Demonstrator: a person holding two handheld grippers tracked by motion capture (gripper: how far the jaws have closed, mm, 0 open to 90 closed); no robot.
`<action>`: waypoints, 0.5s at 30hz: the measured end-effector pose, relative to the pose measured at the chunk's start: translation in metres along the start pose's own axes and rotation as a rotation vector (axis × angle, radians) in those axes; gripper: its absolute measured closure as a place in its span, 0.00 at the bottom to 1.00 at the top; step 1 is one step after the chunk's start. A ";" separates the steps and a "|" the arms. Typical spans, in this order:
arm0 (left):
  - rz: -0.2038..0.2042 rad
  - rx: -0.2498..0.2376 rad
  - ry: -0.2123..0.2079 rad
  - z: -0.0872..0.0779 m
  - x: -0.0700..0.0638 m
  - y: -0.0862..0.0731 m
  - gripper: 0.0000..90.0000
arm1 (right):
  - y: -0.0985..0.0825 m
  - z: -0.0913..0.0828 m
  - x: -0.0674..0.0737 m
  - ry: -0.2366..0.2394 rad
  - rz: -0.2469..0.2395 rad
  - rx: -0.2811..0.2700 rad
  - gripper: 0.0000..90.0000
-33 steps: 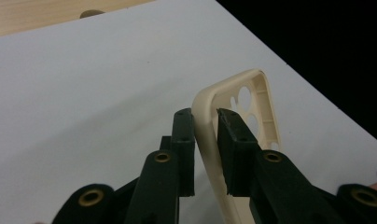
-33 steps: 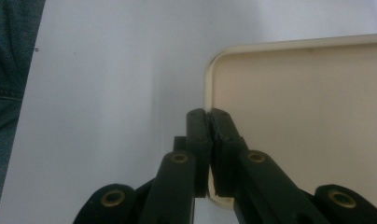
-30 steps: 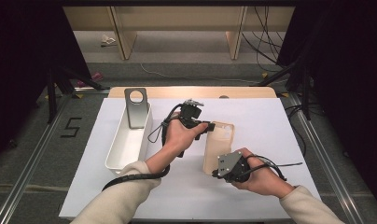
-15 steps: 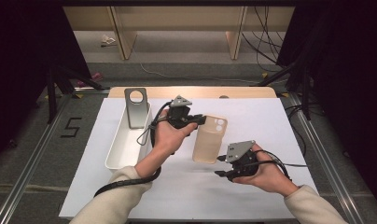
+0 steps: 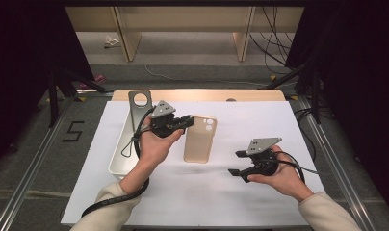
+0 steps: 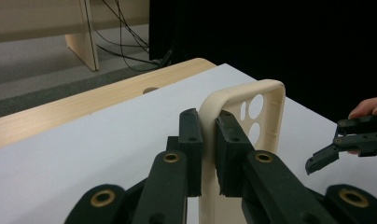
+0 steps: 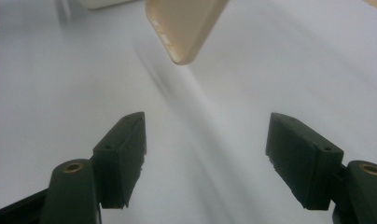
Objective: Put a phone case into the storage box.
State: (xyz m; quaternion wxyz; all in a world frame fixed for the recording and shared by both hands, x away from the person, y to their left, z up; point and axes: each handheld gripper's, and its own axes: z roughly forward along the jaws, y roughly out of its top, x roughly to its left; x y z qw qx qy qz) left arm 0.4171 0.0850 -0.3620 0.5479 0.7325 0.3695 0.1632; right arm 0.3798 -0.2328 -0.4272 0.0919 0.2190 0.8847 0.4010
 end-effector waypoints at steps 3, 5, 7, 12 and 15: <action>-0.001 -0.024 0.002 -0.005 0.002 -0.001 0.91 | -0.002 -0.003 -0.003 -0.008 0.031 -0.031 0.32; -0.004 -0.023 0.001 -0.007 0.004 0.000 0.91 | -0.004 -0.005 -0.006 -0.021 0.049 -0.046 0.32; 0.000 -0.032 0.001 -0.009 0.005 0.001 0.91 | -0.005 -0.006 -0.007 -0.024 0.065 -0.060 0.32; 0.016 -0.045 -0.002 -0.013 0.008 0.001 0.91 | -0.007 -0.010 -0.008 -0.052 0.095 -0.105 0.32; 0.030 -0.058 -0.009 -0.018 0.011 0.003 0.91 | -0.007 -0.013 -0.008 -0.072 0.112 -0.133 0.31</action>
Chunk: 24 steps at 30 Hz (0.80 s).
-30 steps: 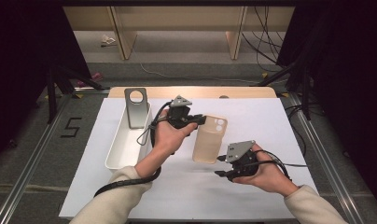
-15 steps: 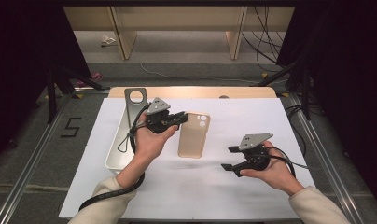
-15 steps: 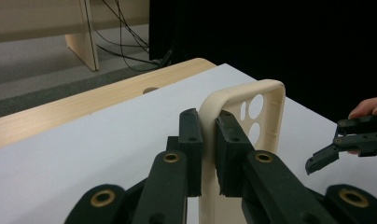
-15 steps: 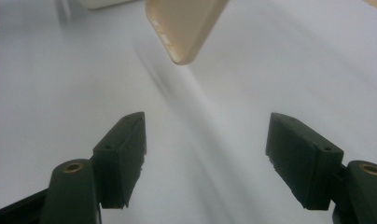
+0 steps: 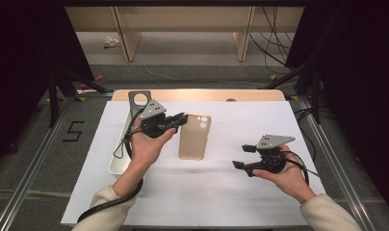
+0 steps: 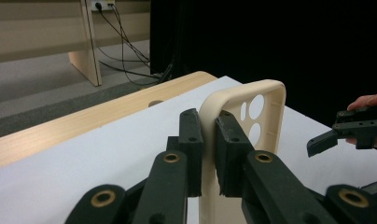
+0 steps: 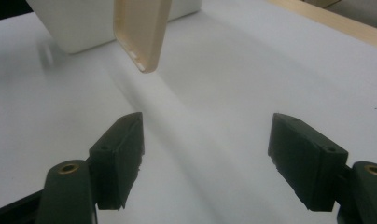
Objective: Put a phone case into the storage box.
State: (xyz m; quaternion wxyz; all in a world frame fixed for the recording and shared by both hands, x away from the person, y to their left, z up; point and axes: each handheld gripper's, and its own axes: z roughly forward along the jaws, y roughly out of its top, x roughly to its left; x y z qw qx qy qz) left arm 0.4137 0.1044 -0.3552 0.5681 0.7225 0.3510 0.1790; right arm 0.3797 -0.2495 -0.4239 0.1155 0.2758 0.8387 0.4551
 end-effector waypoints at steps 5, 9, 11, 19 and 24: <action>0.029 -0.009 -0.002 -0.008 0.003 0.002 0.91 | -0.002 -0.005 0.000 -0.019 0.013 -0.029 0.30; 0.048 -0.009 -0.006 -0.011 0.005 0.003 0.91 | -0.003 -0.007 0.000 -0.032 0.021 -0.045 0.28; 0.050 -0.014 -0.006 -0.013 0.006 0.004 0.91 | -0.003 -0.008 0.000 -0.040 0.023 -0.053 0.28; 0.047 -0.032 -0.001 -0.020 0.013 0.009 0.91 | -0.005 -0.010 0.001 -0.043 0.024 -0.065 0.24; 0.048 -0.050 -0.007 -0.027 0.018 0.015 0.91 | -0.006 -0.010 0.000 -0.052 0.029 -0.063 0.24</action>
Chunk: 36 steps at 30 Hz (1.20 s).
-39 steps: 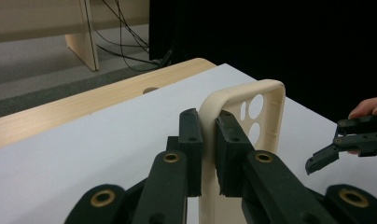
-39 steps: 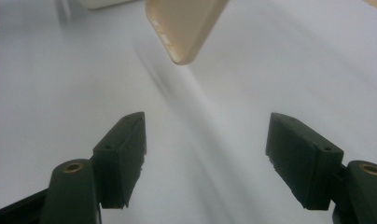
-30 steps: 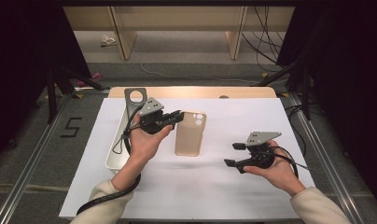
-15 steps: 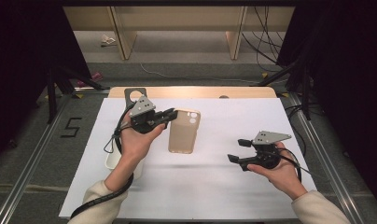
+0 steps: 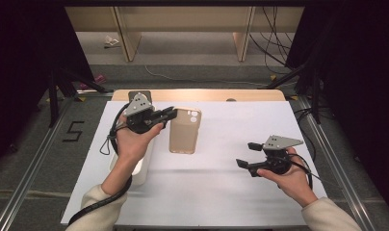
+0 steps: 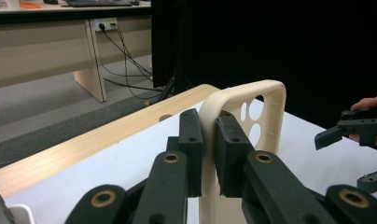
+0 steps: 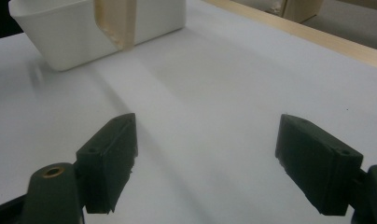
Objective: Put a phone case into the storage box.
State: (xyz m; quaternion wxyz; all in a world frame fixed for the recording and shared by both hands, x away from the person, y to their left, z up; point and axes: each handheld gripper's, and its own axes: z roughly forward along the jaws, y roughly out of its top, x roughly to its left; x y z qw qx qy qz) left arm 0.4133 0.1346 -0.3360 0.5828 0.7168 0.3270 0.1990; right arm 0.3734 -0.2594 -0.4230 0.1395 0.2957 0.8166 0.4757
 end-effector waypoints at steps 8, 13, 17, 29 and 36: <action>0.015 -0.026 0.030 -0.013 0.009 0.009 0.91 | -0.001 0.001 0.000 -0.003 0.003 0.007 0.25; 0.019 -0.033 0.031 -0.019 0.015 0.013 0.91 | -0.001 0.000 -0.001 -0.009 0.008 0.002 0.24; 0.019 -0.037 0.036 -0.024 0.019 0.015 0.91 | -0.002 0.001 -0.002 -0.014 0.007 0.008 0.24; 0.016 -0.054 0.050 -0.033 0.027 0.019 0.91 | -0.002 0.000 -0.003 -0.022 0.008 0.007 0.25; 0.012 -0.065 0.063 -0.038 0.032 0.021 0.91 | -0.002 0.001 -0.003 -0.027 0.008 0.010 0.25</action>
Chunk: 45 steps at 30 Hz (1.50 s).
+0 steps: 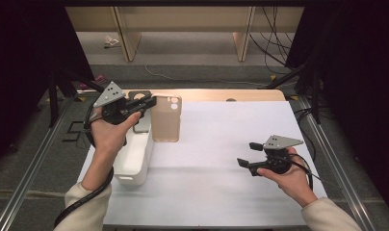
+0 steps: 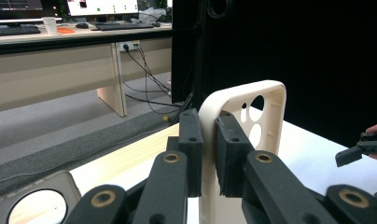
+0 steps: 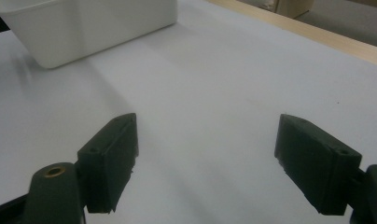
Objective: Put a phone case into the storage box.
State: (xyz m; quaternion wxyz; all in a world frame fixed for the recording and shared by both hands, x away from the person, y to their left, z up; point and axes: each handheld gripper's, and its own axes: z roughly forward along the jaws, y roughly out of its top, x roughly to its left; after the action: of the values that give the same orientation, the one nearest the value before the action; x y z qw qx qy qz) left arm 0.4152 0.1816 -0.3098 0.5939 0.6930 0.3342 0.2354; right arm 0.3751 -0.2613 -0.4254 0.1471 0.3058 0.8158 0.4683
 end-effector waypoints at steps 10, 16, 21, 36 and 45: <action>-0.008 -0.012 0.021 -0.006 0.007 0.001 0.91 | 0.001 -0.001 0.000 0.001 0.008 -0.012 0.25; -0.012 -0.023 0.036 -0.010 0.011 0.002 0.91 | 0.001 -0.002 0.000 -0.001 0.010 -0.020 0.25; -0.013 -0.024 0.042 -0.012 0.012 0.002 0.91 | 0.001 -0.003 0.000 -0.005 0.012 -0.026 0.24; -0.013 -0.026 0.063 -0.015 0.017 0.002 0.91 | 0.001 -0.006 0.001 -0.011 0.014 -0.029 0.24; -0.016 -0.022 0.075 -0.016 0.020 0.001 0.91 | -0.001 -0.008 0.001 -0.009 0.012 -0.025 0.24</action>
State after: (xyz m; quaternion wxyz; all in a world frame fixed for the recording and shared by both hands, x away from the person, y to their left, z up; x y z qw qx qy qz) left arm 0.4170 0.2076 -0.3077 0.5903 0.6744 0.3592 0.2602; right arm 0.3702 -0.2661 -0.4220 0.1517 0.3108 0.8075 0.4779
